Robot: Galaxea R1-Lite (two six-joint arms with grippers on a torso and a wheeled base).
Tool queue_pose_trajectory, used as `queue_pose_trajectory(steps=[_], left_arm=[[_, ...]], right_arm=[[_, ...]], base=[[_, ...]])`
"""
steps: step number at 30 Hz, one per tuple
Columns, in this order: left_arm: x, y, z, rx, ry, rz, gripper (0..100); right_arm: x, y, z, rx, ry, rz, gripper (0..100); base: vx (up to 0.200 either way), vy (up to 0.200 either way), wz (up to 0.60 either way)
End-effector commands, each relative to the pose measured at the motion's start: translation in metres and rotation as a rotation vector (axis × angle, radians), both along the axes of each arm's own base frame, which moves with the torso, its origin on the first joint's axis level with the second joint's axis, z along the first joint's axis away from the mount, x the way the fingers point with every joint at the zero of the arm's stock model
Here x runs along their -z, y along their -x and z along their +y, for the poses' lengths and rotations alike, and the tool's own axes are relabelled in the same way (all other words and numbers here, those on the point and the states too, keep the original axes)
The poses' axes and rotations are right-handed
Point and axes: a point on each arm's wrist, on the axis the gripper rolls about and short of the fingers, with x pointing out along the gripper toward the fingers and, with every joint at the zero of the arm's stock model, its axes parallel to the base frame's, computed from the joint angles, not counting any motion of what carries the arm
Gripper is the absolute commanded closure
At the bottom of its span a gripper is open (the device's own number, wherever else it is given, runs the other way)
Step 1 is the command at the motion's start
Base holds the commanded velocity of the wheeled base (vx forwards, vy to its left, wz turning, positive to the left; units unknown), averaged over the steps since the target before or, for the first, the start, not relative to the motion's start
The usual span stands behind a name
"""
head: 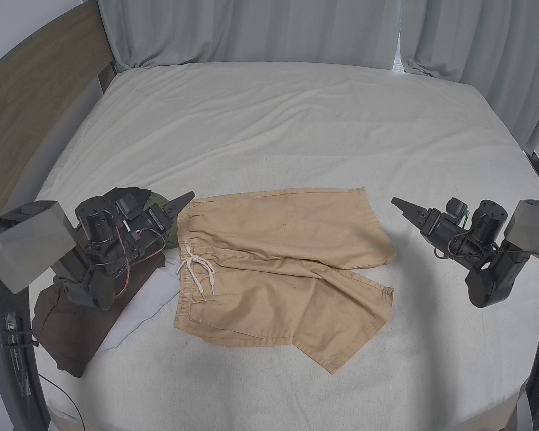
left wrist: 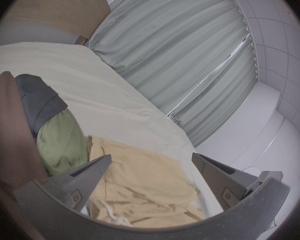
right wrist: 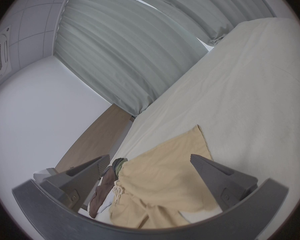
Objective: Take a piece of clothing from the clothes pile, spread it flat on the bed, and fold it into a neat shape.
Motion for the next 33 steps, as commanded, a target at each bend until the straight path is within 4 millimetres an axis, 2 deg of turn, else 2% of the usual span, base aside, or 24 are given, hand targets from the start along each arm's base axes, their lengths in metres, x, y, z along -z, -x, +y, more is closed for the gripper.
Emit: queue_pose_trajectory(steps=[1,5,6,7,13,16,19,23,27,33], left_arm=[[-0.036,0.051,0.003,0.048,-0.001,-0.036,0],[-0.046,0.076,0.007,0.077,-0.007,-0.028,0],[-0.046,0.077,0.007,0.079,-0.007,-0.028,0],[-0.052,0.088,0.008,0.100,-0.007,-0.028,0],[-0.061,0.115,0.016,0.140,-0.014,-0.026,0],[-0.057,0.125,0.019,0.167,-0.033,-0.011,0],[-0.047,0.130,0.017,0.203,-0.083,-0.001,0],[-0.028,0.132,0.020,0.208,-0.211,-0.017,0],[-0.024,0.135,0.030,0.179,-0.281,-0.041,0],[-0.016,0.146,0.030,0.190,-0.329,-0.026,0]], right_arm=[[-0.032,0.050,0.001,-0.026,0.040,-0.023,0],[-0.035,0.070,0.002,-0.037,0.075,-0.019,0],[-0.035,0.071,0.002,-0.038,0.077,-0.019,0],[-0.039,0.082,0.002,-0.068,0.088,-0.025,0],[-0.046,0.104,0.002,-0.131,0.095,-0.026,0],[-0.048,0.113,0.001,-0.144,0.122,-0.044,0],[-0.040,0.124,0.000,-0.160,0.129,-0.008,0],[-0.035,0.127,0.000,-0.161,0.176,-0.022,0],[-0.024,0.123,0.001,-0.160,0.178,0.019,0],[-0.003,0.115,0.002,-0.146,0.219,0.061,0]], base=[[0.000,0.000,0.00],[0.000,0.000,0.00],[0.000,0.000,0.00],[0.000,0.000,0.00],[0.000,0.000,0.00],[0.000,0.000,0.00],[0.000,0.000,0.00],[0.000,0.000,0.00],[0.000,0.000,0.00],[0.000,0.000,0.00]])
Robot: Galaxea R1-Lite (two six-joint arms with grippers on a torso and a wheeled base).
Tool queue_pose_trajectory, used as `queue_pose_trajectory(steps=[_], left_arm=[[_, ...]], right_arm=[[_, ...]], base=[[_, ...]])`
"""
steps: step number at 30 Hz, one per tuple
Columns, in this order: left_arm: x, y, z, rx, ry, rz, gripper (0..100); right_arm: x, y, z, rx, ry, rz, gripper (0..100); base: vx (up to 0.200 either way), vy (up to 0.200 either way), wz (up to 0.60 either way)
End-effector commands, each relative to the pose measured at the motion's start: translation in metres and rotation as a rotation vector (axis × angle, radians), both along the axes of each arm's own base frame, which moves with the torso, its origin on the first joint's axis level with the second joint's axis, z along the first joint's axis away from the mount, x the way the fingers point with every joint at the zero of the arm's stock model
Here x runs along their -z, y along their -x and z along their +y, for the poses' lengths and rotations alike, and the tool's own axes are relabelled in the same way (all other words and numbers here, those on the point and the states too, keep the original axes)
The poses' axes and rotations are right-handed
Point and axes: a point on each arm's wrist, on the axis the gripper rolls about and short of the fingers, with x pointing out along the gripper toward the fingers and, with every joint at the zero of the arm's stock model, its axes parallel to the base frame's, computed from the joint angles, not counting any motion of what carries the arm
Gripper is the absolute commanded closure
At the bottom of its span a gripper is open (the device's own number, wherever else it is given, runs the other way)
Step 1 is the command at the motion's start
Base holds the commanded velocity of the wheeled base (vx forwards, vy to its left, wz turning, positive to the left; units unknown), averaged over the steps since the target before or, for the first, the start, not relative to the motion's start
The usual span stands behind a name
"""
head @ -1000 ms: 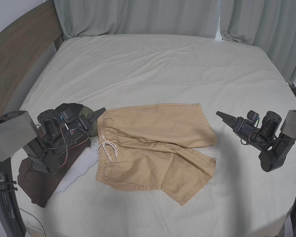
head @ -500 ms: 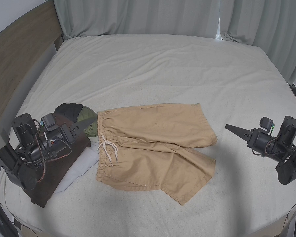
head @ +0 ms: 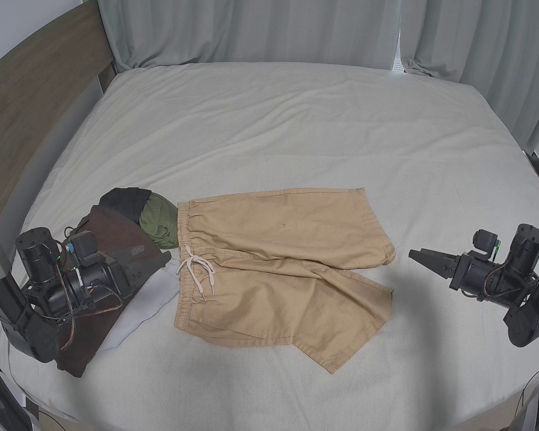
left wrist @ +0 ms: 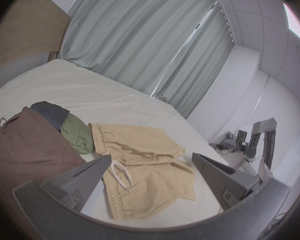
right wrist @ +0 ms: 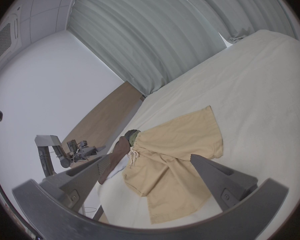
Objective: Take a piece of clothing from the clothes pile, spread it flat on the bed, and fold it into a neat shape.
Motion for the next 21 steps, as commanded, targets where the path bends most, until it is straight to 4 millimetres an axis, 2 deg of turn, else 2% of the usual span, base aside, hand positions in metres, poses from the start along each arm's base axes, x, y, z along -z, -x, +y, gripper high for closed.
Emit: queue_pose_trajectory(steps=[1,4,12,18,21], left_arm=[[0.011,0.011,0.002,0.000,-0.043,0.029,0],[0.019,0.020,0.003,0.007,-0.086,0.046,0],[0.027,0.032,0.004,0.016,-0.112,0.082,0],[0.031,0.032,0.004,0.017,-0.113,0.095,0],[0.033,0.033,0.003,0.024,-0.112,0.107,0]], right_arm=[[0.021,-0.006,0.002,0.015,0.035,0.051,0],[0.030,-0.009,0.003,0.034,0.069,0.057,0],[0.034,-0.004,0.006,0.029,0.079,0.078,0],[0.034,-0.007,0.002,0.047,0.078,0.071,0],[0.043,-0.008,-0.002,0.063,0.081,0.105,0]], base=[[0.000,0.000,0.00],[0.000,0.000,0.00],[0.000,0.000,0.00],[0.000,0.000,0.00],[0.000,0.000,0.00]])
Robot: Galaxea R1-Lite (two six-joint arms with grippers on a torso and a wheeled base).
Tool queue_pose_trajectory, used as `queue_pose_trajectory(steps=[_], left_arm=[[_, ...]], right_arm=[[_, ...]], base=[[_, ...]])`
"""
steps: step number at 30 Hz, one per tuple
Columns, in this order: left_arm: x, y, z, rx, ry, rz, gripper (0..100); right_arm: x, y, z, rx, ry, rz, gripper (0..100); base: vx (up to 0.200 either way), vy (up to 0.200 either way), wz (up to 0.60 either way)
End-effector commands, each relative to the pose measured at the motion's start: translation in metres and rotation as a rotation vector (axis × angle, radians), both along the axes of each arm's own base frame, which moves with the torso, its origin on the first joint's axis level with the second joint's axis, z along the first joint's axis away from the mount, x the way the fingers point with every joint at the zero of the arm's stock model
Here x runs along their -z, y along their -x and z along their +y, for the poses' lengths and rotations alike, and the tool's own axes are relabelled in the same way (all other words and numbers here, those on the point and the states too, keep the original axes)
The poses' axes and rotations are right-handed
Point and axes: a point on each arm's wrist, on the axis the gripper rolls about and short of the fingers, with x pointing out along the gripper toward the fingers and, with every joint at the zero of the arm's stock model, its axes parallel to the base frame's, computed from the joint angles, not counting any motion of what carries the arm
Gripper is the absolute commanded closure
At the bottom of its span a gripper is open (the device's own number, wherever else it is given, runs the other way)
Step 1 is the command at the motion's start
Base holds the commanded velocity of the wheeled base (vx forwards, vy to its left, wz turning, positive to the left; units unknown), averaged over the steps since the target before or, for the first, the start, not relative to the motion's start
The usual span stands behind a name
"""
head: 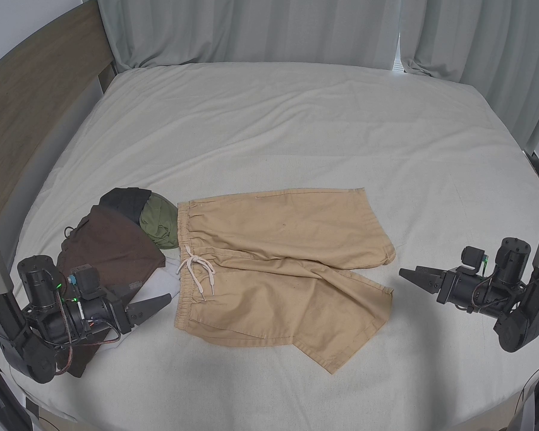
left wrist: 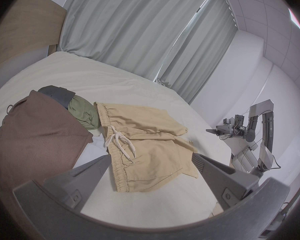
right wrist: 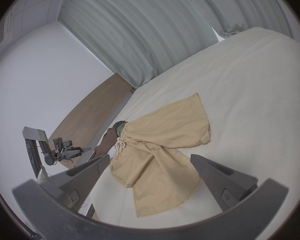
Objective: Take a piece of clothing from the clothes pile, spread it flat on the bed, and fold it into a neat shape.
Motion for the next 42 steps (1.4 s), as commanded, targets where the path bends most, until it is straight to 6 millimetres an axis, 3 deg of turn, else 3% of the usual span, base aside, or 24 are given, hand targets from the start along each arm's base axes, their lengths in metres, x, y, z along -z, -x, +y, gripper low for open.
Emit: queue_pose_trajectory(steps=[1,8,16,29,42], left_arm=[[0.005,0.000,0.000,0.006,0.002,0.021,0],[0.009,-0.003,0.000,0.005,0.000,0.035,0],[0.010,-0.004,0.000,0.004,0.002,0.038,0],[0.010,-0.005,0.000,0.006,0.002,0.036,0],[0.010,-0.005,-0.001,0.008,0.001,0.032,0]], right_arm=[[0.015,-0.004,-0.004,0.019,0.004,0.052,0],[0.050,-0.020,-0.006,0.070,0.023,0.137,0],[0.072,-0.033,-0.006,0.092,0.028,0.175,0],[0.095,-0.050,0.005,0.119,0.045,0.192,0],[0.104,-0.061,0.016,0.135,0.037,0.191,0]], base=[[0.000,0.000,0.00],[0.000,0.000,0.00],[0.000,0.000,0.00],[0.000,0.000,0.00],[0.000,0.000,0.00]])
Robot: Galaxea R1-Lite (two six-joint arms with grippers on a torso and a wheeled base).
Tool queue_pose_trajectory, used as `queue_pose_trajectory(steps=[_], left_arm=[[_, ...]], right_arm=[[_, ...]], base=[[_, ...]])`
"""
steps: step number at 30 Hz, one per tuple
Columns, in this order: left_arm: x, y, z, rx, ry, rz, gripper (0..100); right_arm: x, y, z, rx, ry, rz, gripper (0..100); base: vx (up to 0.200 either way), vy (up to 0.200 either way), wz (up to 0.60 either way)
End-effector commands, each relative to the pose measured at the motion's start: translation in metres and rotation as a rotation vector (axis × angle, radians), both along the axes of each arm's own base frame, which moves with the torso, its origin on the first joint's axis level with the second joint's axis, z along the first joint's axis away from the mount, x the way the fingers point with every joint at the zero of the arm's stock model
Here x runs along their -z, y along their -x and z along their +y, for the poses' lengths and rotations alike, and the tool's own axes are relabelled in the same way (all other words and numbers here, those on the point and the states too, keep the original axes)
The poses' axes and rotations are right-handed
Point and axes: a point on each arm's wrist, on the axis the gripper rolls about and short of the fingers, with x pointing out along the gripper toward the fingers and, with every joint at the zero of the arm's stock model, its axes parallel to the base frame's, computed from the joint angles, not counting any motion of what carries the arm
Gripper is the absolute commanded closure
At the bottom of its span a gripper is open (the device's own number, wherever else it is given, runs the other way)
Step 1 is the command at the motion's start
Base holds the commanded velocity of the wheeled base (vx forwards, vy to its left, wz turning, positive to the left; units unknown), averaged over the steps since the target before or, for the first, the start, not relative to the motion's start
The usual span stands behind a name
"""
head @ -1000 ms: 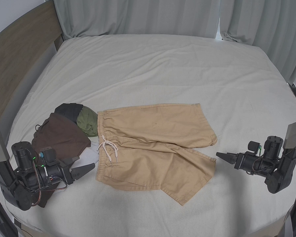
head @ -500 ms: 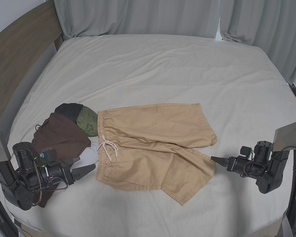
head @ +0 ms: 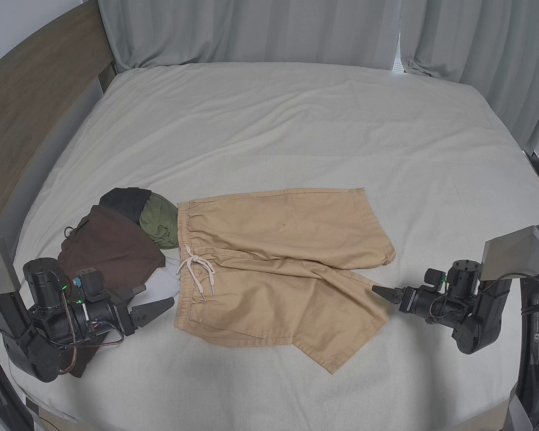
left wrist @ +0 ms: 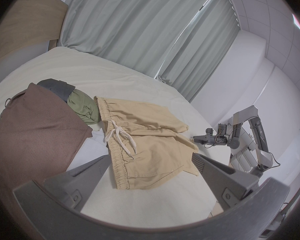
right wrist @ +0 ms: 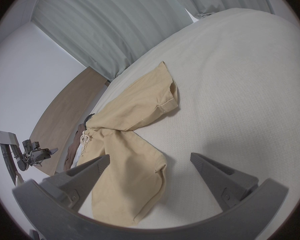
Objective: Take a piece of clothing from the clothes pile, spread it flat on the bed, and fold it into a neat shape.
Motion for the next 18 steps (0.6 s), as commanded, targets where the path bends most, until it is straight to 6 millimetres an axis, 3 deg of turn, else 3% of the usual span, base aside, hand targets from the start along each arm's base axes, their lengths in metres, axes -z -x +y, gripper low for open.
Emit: queue_pose_trajectory(steps=[1,2,3,12,18], left_arm=[[0.000,0.000,0.000,0.001,0.000,0.000,0],[0.000,0.000,0.000,0.001,0.000,0.000,0],[0.000,0.000,0.000,0.001,0.000,0.000,0],[0.000,0.000,0.000,0.001,0.000,0.002,0],[0.001,0.000,-0.001,0.003,0.000,0.003,0]], right_arm=[[0.008,-0.001,0.002,-0.004,0.002,0.017,0],[0.008,-0.001,0.003,-0.006,0.002,0.017,0],[0.008,-0.001,0.003,-0.006,0.002,0.017,100],[0.012,-0.007,0.004,0.011,0.011,0.003,100],[0.004,-0.023,-0.001,0.058,0.014,-0.064,100]], base=[[0.000,0.000,0.00],[0.000,0.000,0.00],[0.000,0.000,0.00],[0.000,0.000,0.00],[0.000,0.000,0.00]])
